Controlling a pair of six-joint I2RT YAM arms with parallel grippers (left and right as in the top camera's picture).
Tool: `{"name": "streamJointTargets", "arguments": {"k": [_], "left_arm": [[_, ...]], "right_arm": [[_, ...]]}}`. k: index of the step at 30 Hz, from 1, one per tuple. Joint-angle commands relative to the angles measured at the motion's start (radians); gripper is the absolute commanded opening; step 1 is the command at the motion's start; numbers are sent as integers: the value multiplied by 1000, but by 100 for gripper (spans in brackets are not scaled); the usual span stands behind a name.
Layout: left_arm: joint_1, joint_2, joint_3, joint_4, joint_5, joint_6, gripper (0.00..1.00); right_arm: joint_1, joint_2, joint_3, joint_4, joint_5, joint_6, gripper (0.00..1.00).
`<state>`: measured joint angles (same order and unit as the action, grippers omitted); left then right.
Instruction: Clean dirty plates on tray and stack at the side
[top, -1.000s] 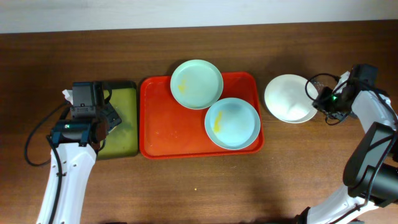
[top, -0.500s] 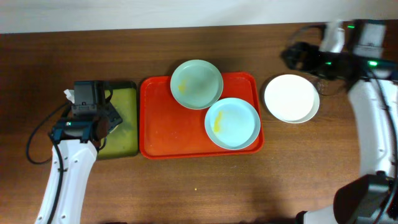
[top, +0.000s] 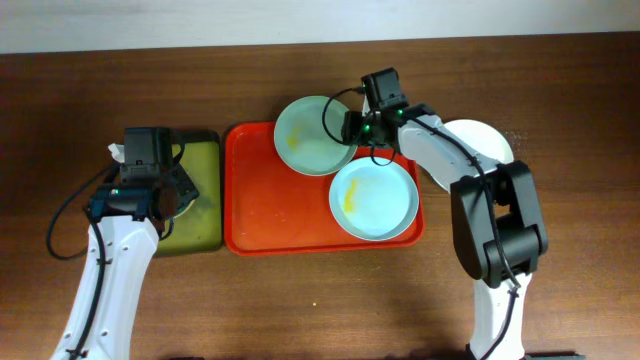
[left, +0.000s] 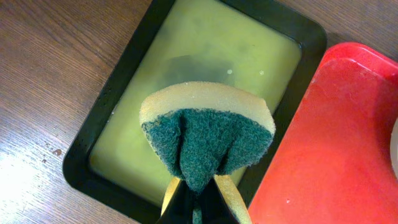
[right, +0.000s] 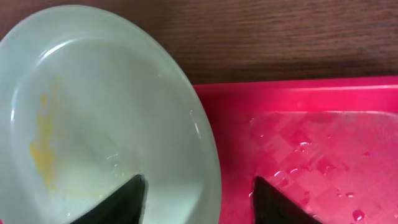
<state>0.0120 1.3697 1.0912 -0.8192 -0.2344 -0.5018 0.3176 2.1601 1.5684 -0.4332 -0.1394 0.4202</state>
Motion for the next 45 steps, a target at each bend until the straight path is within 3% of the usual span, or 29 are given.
{"name": "streamJointTargets", "arguments": {"k": [1,6,8,10,15,18,23,31,33,34,35,36,45], "left_arm": [[4,1,3,3,7,2,0],[4,1,3,3,7,2,0],[4,1,3,3,7,2,0],[4,1,3,3,7,2,0],[4,1,3,7,7,2,0],[4,3,3,13,7,3,0],[4,31,3,19,6,11,0],[4,89,3,34,7,21,0],[4,91,3,42,7,20,0],[4,91,3,46,7,20,0],[4,91,3,57,7,21,0],[4,96,2,76,6,21,0],[5,408,3,277,15,50,0]], "right_arm": [[6,10,0,4,47,8,47],[17,53,-1,13,46,8,33],[18,53,-1,32,39,8,14],[18,51,4,30,8,7,4],[39,19,47,26,-311,8,4],[75,-9,48,-71,-349,8,4],[187,-8,46,-317,-102,7,4],[290,-8,42,-395,68,6,4],[291,-7,42,-418,74,4,23],[291,-7,40,-421,75,4,22],[291,-7,39,-420,101,4,10],[291,-7,39,-414,129,5,4],[291,-7,39,-423,148,4,4]]}}
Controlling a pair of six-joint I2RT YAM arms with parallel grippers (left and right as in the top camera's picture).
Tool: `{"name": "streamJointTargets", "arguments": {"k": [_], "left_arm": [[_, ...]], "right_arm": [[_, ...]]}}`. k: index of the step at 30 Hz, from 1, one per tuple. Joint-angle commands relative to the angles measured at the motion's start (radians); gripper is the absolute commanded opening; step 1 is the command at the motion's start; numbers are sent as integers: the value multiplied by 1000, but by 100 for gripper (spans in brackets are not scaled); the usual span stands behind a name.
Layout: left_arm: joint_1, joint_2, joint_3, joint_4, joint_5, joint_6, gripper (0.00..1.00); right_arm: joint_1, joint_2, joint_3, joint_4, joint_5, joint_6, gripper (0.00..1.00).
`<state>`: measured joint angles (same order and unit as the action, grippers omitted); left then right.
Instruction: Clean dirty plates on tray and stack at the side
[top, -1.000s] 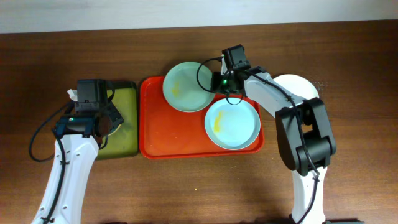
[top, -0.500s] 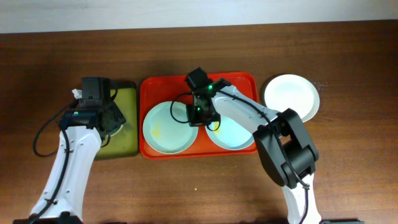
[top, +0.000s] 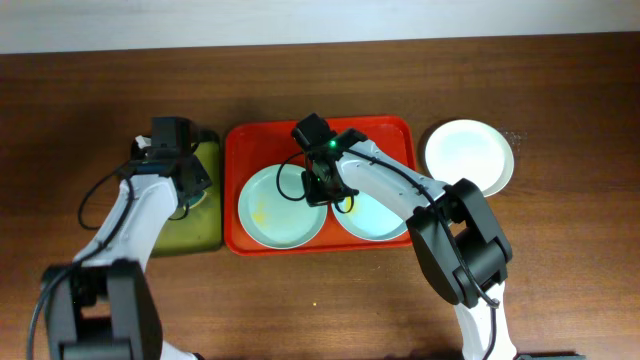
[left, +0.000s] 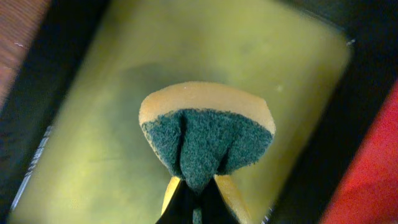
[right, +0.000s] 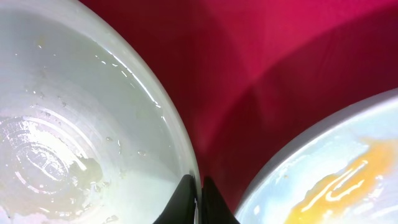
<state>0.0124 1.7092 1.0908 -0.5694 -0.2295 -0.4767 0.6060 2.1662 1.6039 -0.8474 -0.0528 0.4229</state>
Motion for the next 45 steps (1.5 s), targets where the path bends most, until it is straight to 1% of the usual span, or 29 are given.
{"name": "streamJointTargets", "arguments": {"k": [1,3,4,5,6,7,10,14,16,17,20,23,24,26,28,32,34,38,39,41,42,45], "left_arm": [[5,98,3,40,19,24,0],[6,143,3,58,28,25,0],[11,150,3,62,28,25,5],[18,150,3,63,28,25,7],[25,150,3,64,28,25,6],[32,150,3,64,28,25,0],[43,151,3,65,27,25,0],[45,214,3,92,27,21,0],[50,216,5,90,19,22,0],[50,198,12,84,20,22,0],[49,51,47,25,27,22,0],[29,-147,49,-11,85,22,0],[20,-185,49,-24,89,22,0],[0,-243,49,-63,147,22,0],[-39,-248,44,-103,307,22,0],[-122,-248,5,-117,312,23,0],[-135,-248,2,-126,312,70,0],[-139,-248,2,-175,312,71,0],[-139,-248,2,-178,312,71,0],[-139,-248,2,-176,312,71,0],[-139,-248,2,-173,312,71,0],[-143,-248,2,-173,317,71,0]], "right_arm": [[3,-13,3,-10,61,2,4],[3,-13,3,-9,62,2,4],[3,-13,3,-9,61,2,4],[3,-13,3,-8,61,2,4],[3,-13,3,-6,61,2,4],[3,-13,3,-3,61,2,4],[3,-13,3,-2,61,2,4],[3,-13,3,-2,57,2,4],[3,-13,3,-3,57,2,4],[3,-13,3,-2,56,2,4],[3,-13,3,0,56,3,4],[3,-13,3,18,-26,5,4],[3,-13,3,18,-26,5,4],[2,-13,3,16,-26,5,4],[3,-13,3,16,-26,5,4],[3,-13,3,-2,-21,4,6],[3,-13,3,-2,-15,5,7],[-19,-13,3,-10,-23,0,6],[-33,-13,3,-18,-39,-16,4],[-56,-13,2,-18,-143,-153,4],[-60,-11,-1,-14,-172,-180,4],[-57,3,-29,26,-180,-180,4]]}}
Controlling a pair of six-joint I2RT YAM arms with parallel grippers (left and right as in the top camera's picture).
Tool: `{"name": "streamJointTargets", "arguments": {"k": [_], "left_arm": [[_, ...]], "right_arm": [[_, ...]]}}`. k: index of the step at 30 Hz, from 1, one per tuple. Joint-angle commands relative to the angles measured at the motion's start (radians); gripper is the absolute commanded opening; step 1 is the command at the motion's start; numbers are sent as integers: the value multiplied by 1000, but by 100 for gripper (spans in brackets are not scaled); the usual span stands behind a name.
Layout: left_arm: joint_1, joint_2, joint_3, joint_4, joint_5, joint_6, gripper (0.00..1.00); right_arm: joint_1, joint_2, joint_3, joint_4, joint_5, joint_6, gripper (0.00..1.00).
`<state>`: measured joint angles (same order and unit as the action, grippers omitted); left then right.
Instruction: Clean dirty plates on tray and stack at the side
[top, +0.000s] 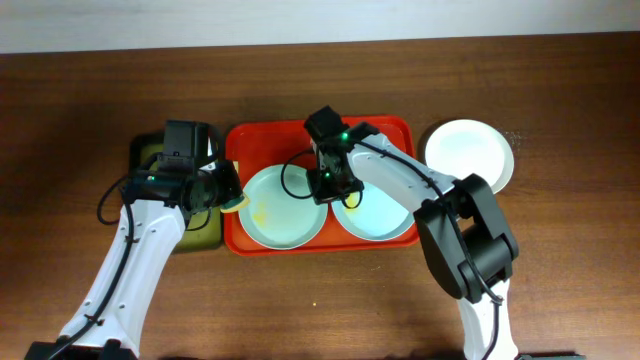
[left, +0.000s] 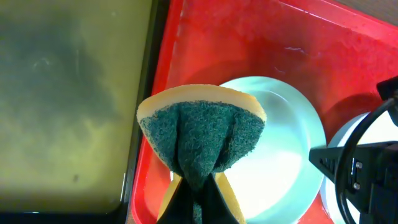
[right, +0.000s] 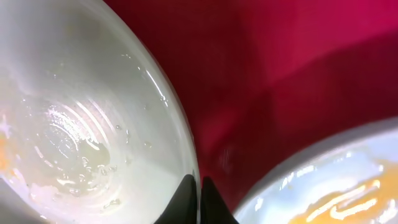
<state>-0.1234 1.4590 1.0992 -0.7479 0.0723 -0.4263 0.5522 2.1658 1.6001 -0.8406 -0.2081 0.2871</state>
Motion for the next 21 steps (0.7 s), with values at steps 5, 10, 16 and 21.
{"name": "streamJointTargets", "arguments": {"k": [5,10,16,21], "left_arm": [[-69,2,-7,9,14,21,0],[-133,68,-7,44,10,15,0],[-173,260,-7,62,11,-78,0],[-242,367,-7,113,14,-78,0]], "right_arm": [[-65,12,-53,41,-117,-48,4],[-76,14,-53,44,-136,-43,4],[-77,14,-53,48,-128,-13,4],[-77,14,-53,51,-128,-13,4]]}}
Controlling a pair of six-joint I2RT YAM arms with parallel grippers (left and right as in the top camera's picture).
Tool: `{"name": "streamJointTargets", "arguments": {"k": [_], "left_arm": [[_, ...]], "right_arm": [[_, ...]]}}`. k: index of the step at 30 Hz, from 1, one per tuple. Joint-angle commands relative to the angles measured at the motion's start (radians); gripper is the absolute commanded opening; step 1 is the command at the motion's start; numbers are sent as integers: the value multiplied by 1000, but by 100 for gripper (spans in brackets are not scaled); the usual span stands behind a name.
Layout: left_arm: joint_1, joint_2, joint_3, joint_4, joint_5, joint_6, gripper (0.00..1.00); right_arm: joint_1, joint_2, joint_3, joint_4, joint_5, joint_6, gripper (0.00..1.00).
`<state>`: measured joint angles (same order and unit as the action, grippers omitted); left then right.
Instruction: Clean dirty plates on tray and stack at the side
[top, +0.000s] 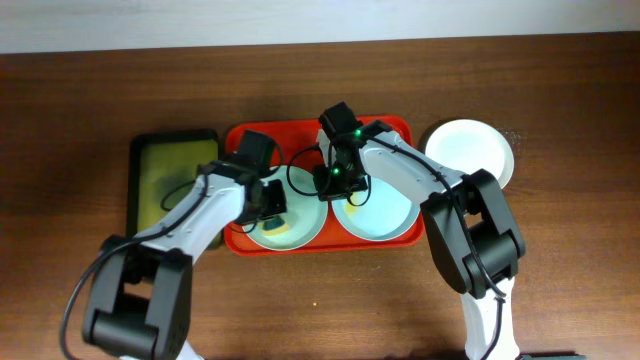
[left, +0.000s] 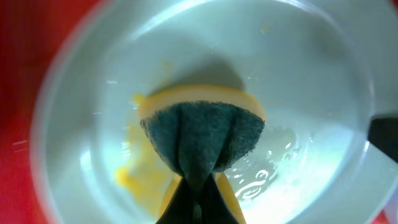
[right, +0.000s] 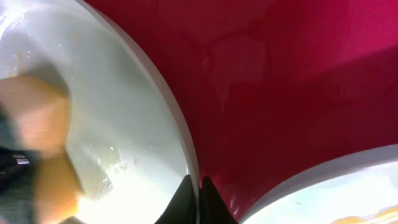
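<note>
Two dirty pale plates lie on the red tray. My left gripper is shut on a yellow-and-green sponge, which presses into the left plate beside a yellow smear. My right gripper is shut on that plate's right rim, pinching it between thin fingertips. The sponge shows blurred in the right wrist view. The other dirty plate, with yellow residue, sits on the tray's right half.
A clean white plate rests on the wooden table right of the tray. A black basin of yellowish liquid stands left of the tray. The second plate's rim lies close by my right gripper.
My left gripper has moved right, from the tray's left edge down into the left plate, where the sponge now touches the surface. My right gripper still pinches the rim.
First the sponge hung over the basin while my right gripper stood open at a plate on the tray's far edge. Then that plate lay on the tray's left half, its rim pinched. The sponge left the basin, reached the tray, and now presses into the plate.
</note>
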<state>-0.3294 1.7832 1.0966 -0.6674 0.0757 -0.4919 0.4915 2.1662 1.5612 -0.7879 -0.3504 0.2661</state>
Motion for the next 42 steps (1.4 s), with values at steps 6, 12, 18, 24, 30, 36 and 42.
{"name": "streamJointTargets", "arguments": {"k": [6,12,18,24,30,36,42], "left_arm": [[-60,92,-4,58,-266,-11,0],[-60,68,16,-35,-663,-11,0],[-60,-4,94,-17,-298,-11,0],[-60,15,92,62,6,-84,0],[-61,112,77,72,-31,-84,0],[-50,121,90,-66,-517,-84,0],[-42,21,144,-110,-339,-84,0]], "right_arm": [[-16,13,-14,-9,16,7,4],[-16,13,-14,-12,21,7,4],[-16,13,-14,-11,21,7,4],[-16,13,-14,-8,21,8,4],[-16,13,-14,-8,21,8,4],[-15,13,-14,-13,21,7,4],[-15,13,-14,-11,21,8,4]]}}
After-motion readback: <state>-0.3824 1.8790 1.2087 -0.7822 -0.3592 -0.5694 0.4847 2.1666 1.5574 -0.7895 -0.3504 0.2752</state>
